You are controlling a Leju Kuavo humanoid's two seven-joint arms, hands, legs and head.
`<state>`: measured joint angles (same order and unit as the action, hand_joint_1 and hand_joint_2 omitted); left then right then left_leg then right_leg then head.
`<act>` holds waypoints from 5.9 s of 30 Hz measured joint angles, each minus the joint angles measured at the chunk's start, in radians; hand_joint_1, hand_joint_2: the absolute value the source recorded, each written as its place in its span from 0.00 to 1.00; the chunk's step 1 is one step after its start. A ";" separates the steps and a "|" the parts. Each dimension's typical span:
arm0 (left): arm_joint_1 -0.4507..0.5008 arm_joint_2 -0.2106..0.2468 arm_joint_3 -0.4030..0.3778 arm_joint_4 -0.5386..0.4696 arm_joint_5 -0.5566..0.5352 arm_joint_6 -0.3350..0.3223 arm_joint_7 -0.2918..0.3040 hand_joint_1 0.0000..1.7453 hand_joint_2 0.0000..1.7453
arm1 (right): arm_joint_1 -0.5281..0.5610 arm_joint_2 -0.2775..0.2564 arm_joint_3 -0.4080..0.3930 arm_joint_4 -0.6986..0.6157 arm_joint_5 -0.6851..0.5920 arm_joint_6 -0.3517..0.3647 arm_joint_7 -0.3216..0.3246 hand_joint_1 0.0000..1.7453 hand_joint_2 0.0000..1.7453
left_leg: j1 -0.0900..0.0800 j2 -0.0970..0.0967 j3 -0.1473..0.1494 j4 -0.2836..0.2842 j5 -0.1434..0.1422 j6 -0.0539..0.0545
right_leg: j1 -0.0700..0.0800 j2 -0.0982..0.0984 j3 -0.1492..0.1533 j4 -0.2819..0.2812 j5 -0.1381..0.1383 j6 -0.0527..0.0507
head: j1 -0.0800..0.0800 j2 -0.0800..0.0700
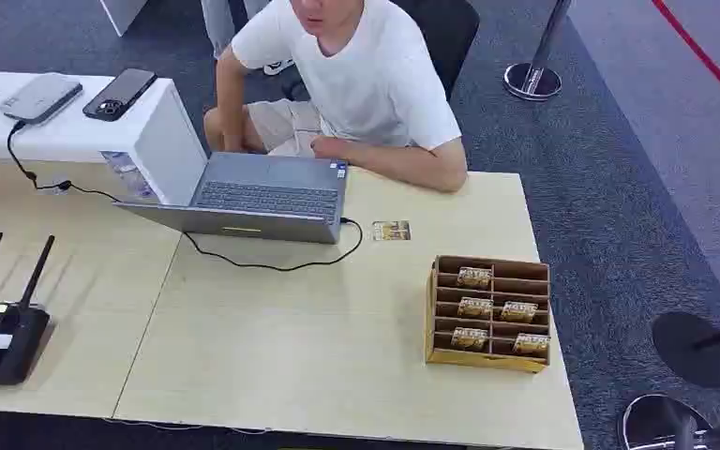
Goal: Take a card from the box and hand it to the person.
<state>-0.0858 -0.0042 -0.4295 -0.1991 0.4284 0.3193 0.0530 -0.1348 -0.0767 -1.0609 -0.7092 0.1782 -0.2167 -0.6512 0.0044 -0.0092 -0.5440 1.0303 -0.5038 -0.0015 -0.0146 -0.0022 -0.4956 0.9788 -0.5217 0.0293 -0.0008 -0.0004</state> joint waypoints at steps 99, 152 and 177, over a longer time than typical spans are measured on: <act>0.020 0.007 0.003 0.012 0.056 -0.054 -0.104 0.00 1.00 | 0.347 -0.289 1.066 -1.134 1.035 0.235 0.713 0.00 1.00 | -0.001 0.001 -0.001 0.000 0.000 0.000 | -0.001 0.001 -0.002 0.000 0.001 0.000 | 0.001 0.000; 0.020 0.009 0.000 0.012 0.047 -0.053 -0.080 0.00 1.00 | 0.379 -0.365 1.077 -1.171 0.980 0.270 0.752 0.25 1.00 | -0.001 0.001 -0.001 0.000 0.000 0.000 | -0.001 0.001 -0.002 0.000 0.001 0.000 | 0.000 0.000; 0.019 0.009 0.000 0.012 0.046 -0.052 -0.076 0.00 1.00 | 0.365 -0.368 1.093 -1.150 0.970 0.272 0.756 0.42 1.00 | -0.001 0.001 -0.001 0.000 0.000 0.000 | -0.001 0.001 -0.002 0.000 0.001 0.000 | 0.000 0.000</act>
<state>-0.0672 0.0050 -0.4299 -0.1869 0.4742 0.2670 -0.0233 0.2304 -0.4444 0.0317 -1.8589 1.1486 0.0553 0.1045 0.0038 -0.0077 -0.5452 1.0305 -0.5035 -0.0012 -0.0153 -0.0015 -0.4971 0.9791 -0.5210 0.0297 -0.0004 -0.0004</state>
